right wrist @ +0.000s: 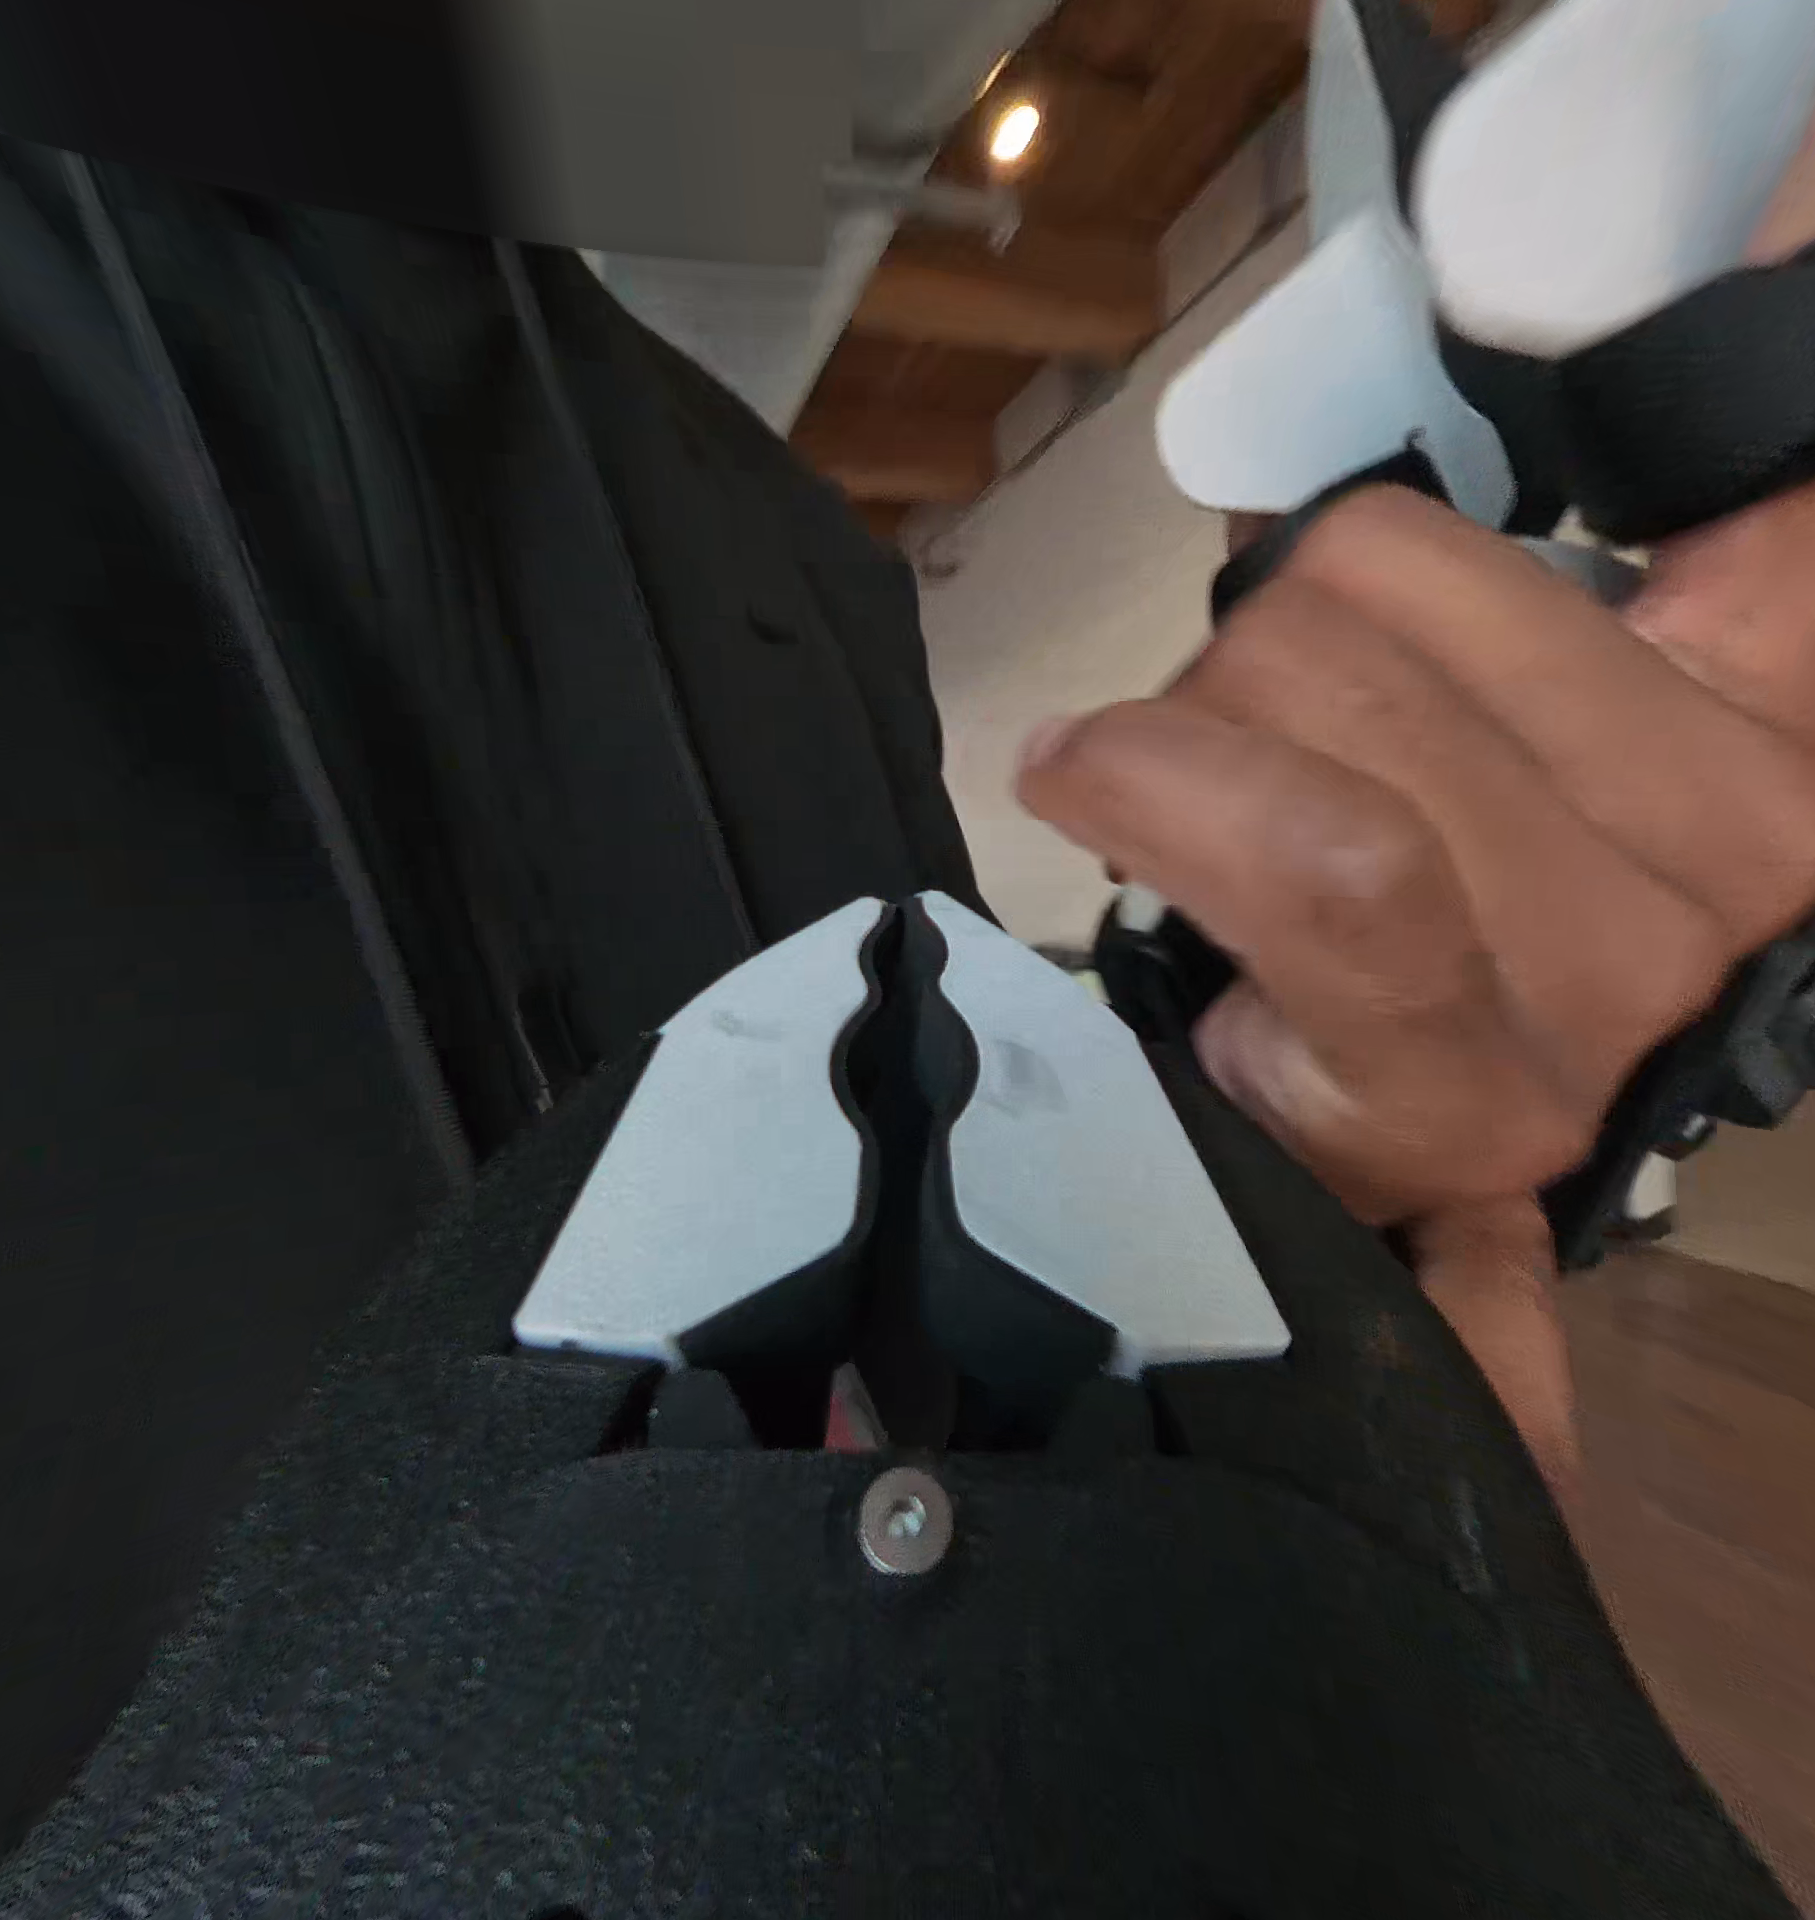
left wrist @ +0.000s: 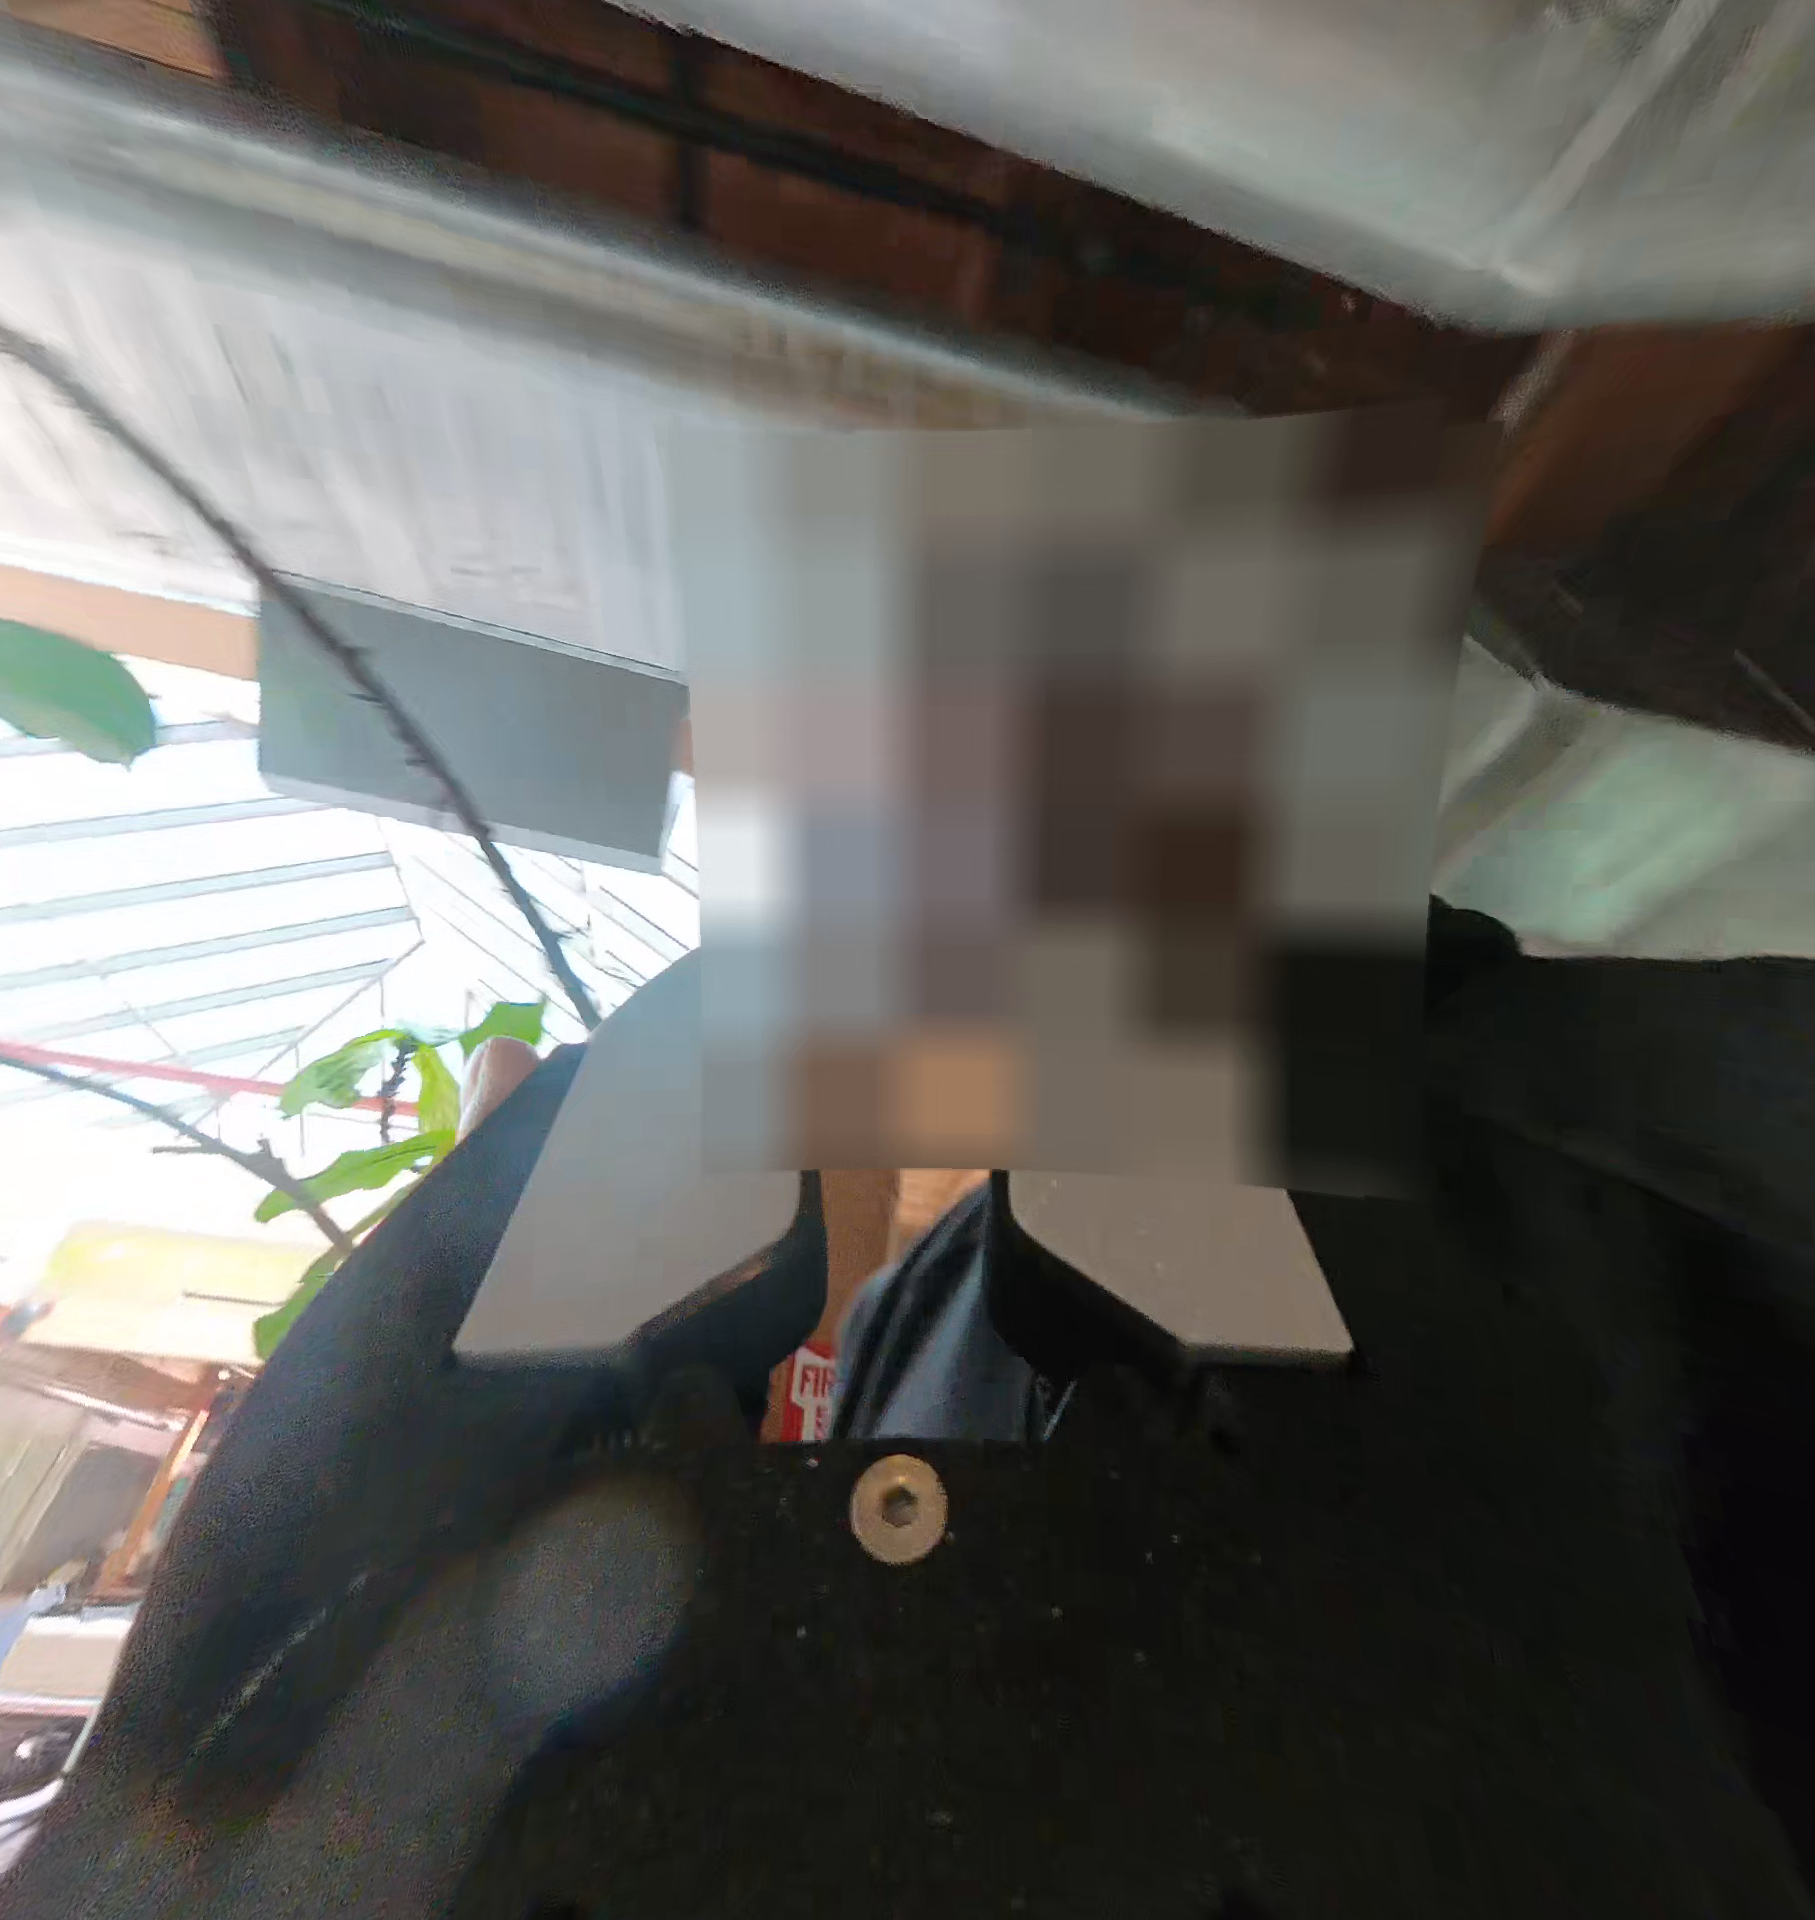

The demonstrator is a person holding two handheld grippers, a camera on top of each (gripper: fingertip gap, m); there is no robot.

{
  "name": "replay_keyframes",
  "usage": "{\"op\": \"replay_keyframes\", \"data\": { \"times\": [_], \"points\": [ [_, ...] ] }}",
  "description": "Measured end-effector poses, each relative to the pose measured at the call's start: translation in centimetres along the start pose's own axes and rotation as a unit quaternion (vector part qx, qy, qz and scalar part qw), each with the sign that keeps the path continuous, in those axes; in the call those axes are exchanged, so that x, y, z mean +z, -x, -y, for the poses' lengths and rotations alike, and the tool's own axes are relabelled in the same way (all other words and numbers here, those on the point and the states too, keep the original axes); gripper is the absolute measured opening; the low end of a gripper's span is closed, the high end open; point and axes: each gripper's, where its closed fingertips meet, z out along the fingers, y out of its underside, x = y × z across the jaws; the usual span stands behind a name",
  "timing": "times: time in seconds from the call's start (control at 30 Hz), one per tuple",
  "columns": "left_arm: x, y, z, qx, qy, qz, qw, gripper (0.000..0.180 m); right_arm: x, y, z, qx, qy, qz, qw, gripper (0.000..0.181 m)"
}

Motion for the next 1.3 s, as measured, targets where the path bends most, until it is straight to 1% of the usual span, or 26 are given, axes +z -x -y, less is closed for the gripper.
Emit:
{"op": "replay_keyframes", "data": {
  "times": [0.07,0.13,0.17,0.23,0.3,0.4,0.47,0.6,0.7,0.77,0.83,0.97,1.07,1.13,1.2,1.23,1.3],
  "points": [
    [-1.0,7.3,3.3,-0.022,-0.012,0.042,0.999,0.029,-3.8,-3.5,2.8,-0.015,-0.03,-0.05,0.998,0.0],
    [-2.4,14.8,4.8,-0.007,0.011,0.113,0.994,0.029,-8.0,-6.6,4.8,-0.033,-0.038,-0.109,0.993,0.0],
    [-3.2,18.2,5.0,0.007,0.035,0.142,0.989,0.03,-10.3,-8.1,5.4,-0.042,-0.039,-0.139,0.989,0.0],
    [-5.0,24.9,4.7,0.053,0.107,0.185,0.975,0.032,-15.6,-10.7,6.4,-0.054,-0.043,-0.2,0.977,0.0],
    [-7.2,31.6,3.6,0.093,0.19,0.218,0.953,0.034,-21.8,-12.6,7.3,-0.059,-0.062,-0.253,0.964,0.0],
    [-10.7,41.2,0.6,0.099,0.296,0.232,0.921,0.039,-32.5,-15.1,8.2,-0.061,-0.08,-0.333,0.937,0.001],
    [-13.1,47.8,-2.3,0.107,0.369,0.24,0.892,0.043,-40.2,-16.4,9.0,-0.065,-0.084,-0.385,0.917,0.0],
    [-16.4,60.9,-8.8,0.064,0.492,0.262,0.828,0.049,-56.2,-18.7,12.3,-0.047,-0.097,-0.485,0.868,0.0],
    [-17.5,69.5,-13.2,0.045,0.552,0.238,0.798,0.056,-68.0,-19.8,15.0,-0.048,-0.056,-0.576,0.814,0.0],
    [-17.9,75.2,-15.9,0.022,0.576,0.223,0.786,0.063,-75.2,-19.9,16.2,-0.026,-0.034,-0.614,0.788,0.0],
    [-17.7,80.5,-18.2,0.001,0.583,0.2,0.787,0.068,-81.8,-19.4,17.3,-0.012,-0.028,-0.644,0.764,0.0],
    [-17.4,91.2,-22.4,-0.025,0.601,0.145,0.785,0.072,-94.0,-17.6,17.4,0.035,-0.046,-0.702,0.709,0.001],
    [-16.9,100.1,-24.5,-0.027,0.601,0.116,0.79,0.072,-102.2,-16.1,17.7,0.063,-0.071,-0.744,0.661,0.001],
    [-16.1,106.4,-25.4,-0.016,0.597,0.093,0.796,0.069,-107.4,-15.1,18.9,0.077,-0.095,-0.769,0.627,0.001],
    [-15.1,113.1,-26.2,-0.02,0.591,0.085,0.802,0.062,-112.3,-14.2,21.2,0.091,-0.125,-0.787,0.597,0.001],
    [-14.3,116.1,-26.5,-0.032,0.587,0.08,0.805,0.058,-114.4,-13.8,22.8,0.089,-0.125,-0.795,0.586,0.0],
    [-12.7,122.0,-27.4,-0.036,0.581,0.062,0.811,0.05,-118.7,-13.3,25.3,0.086,-0.09,-0.815,0.566,0.0]
  ]
}}
